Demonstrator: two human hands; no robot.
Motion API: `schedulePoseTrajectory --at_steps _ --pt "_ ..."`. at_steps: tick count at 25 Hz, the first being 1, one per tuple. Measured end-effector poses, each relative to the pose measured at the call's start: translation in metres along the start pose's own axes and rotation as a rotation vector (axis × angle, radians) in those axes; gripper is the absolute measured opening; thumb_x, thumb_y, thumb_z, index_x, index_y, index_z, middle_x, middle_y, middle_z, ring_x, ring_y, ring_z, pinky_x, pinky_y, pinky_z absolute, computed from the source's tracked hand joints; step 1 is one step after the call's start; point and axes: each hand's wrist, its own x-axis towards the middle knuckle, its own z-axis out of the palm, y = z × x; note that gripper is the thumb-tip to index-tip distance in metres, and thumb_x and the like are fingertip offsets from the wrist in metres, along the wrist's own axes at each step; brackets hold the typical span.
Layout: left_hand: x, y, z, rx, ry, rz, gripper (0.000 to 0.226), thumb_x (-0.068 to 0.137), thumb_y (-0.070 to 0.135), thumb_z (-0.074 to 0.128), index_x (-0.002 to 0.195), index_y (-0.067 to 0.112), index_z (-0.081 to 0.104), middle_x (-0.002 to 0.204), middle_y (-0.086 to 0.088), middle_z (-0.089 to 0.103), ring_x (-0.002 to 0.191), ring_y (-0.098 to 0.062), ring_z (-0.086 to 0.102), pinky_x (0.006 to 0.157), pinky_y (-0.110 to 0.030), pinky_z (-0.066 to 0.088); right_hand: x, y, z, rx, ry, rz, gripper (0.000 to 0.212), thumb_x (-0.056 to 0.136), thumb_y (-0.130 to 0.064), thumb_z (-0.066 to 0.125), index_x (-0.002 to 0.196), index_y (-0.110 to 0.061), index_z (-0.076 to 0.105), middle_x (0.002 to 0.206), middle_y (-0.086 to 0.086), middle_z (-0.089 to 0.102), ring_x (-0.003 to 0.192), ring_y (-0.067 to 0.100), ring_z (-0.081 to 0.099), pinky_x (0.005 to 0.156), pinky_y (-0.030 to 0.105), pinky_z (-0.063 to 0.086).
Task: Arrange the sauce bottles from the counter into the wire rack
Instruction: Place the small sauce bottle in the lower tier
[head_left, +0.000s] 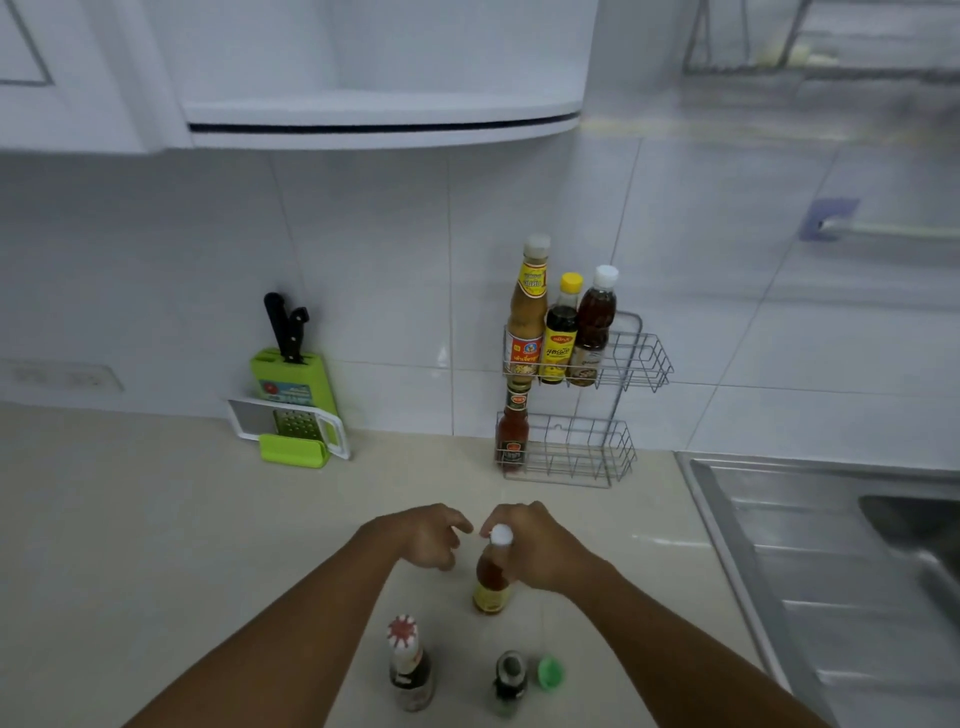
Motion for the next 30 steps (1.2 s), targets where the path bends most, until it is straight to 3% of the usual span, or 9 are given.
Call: schedulePoseTrajectory --at_steps 3,6,11,15,17,21,23,28,30 --pt "-0.014 0.006 0.006 -0.118 0.089 0.096 0.088 0.070 0.035 0.086 0.147 0.031 0.043 0.144 0.005 0.054 0.129 -0.017 0.052 0.106 -0.034 0.047 -0.008 -0.014 -0.029 0.253 0.130 -0.011 0.019 0.092 -0.023 0.075 0.109 -0.015 0.073 0.097 0.014 0.077 0.076 0.029 0.078 0.076 0.048 0.066" --pt "-0.023 0.029 0.004 -0.399 0.312 0.326 0.054 0.059 0.032 0.089 0.108 0.032 0.065 0.101 0.009 0.070 0.092 -0.008 0.065 0.087 -0.034 0.055 -0.015 -0.041 -0.076 0.445 0.232 -0.112 0.021 0.090 -0.032 0.078 0.098 -0.014 0.073 0.073 0.012 0.079 0.059 0.026 0.078 0.058 0.043 0.066" --pt "-0.036 0.079 -0.027 -0.526 0.175 0.483 0.031 0.059 0.012 0.077 0.088 0.016 0.065 0.073 -0.005 0.067 0.062 -0.021 0.067 0.062 -0.038 0.058 -0.020 -0.054 -0.148 -0.254 0.464 -0.307 0.030 0.098 -0.042 0.035 0.095 -0.022 0.058 0.073 -0.004 0.062 0.065 0.019 0.059 0.056 0.033 0.038" --pt "-0.030 0.107 -0.026 0.310 0.928 0.287 0.054 0.063 0.046 0.076 0.112 0.035 0.056 0.096 0.004 0.072 0.080 -0.021 0.070 0.067 -0.035 0.053 -0.005 -0.041 -0.154 0.131 0.429 0.175 0.026 0.105 -0.023 0.038 0.098 -0.009 0.059 0.069 0.004 0.055 0.054 0.017 0.048 0.050 0.030 0.034" --pt "-0.028 0.119 -0.028 0.432 1.054 0.272 0.054 0.065 0.047 0.076 0.112 0.034 0.052 0.099 0.004 0.072 0.082 -0.023 0.070 0.066 -0.032 0.050 -0.004 -0.037 -0.162 0.414 0.358 0.337 0.027 0.102 -0.024 0.041 0.087 -0.009 0.058 0.061 0.004 0.048 0.045 0.016 0.041 0.046 0.025 0.028" --pt "-0.038 0.124 -0.050 -0.479 0.164 0.400 0.032 0.059 0.021 0.079 0.087 0.027 0.064 0.075 -0.004 0.069 0.062 -0.025 0.067 0.065 -0.038 0.060 -0.017 -0.032 -0.179 0.273 0.409 -0.170 0.022 0.099 -0.028 0.046 0.092 -0.026 0.067 0.090 -0.009 0.069 0.081 0.004 0.063 0.065 0.026 0.046" --pt "-0.041 0.125 -0.053 -0.592 -0.100 0.426 0.030 0.063 0.009 0.077 0.087 0.022 0.064 0.069 -0.008 0.067 0.055 -0.025 0.064 0.061 -0.038 0.058 -0.020 -0.032 -0.181 0.205 0.400 -0.301 0.024 0.096 -0.026 0.041 0.090 -0.028 0.065 0.090 -0.008 0.067 0.075 0.001 0.057 0.063 0.023 0.042" --pt "-0.021 0.142 -0.024 0.353 0.909 0.309 0.051 0.069 0.042 0.077 0.113 0.032 0.055 0.100 0.000 0.072 0.085 -0.023 0.070 0.074 -0.040 0.059 -0.003 -0.016 -0.175 0.460 0.313 0.400 0.028 0.102 -0.021 0.035 0.098 -0.007 0.059 0.058 0.004 0.043 0.044 0.016 0.035 0.046 0.024 0.027" --pt "-0.013 0.143 -0.021 0.460 1.043 0.322 0.054 0.071 0.044 0.075 0.117 0.032 0.049 0.105 0.000 0.071 0.088 -0.025 0.070 0.075 -0.039 0.058 -0.004 -0.013 -0.177 0.661 0.225 0.452 0.024 0.101 -0.024 0.037 0.092 -0.009 0.054 0.050 0.002 0.035 0.037 0.014 0.028 0.040 0.020 0.024"
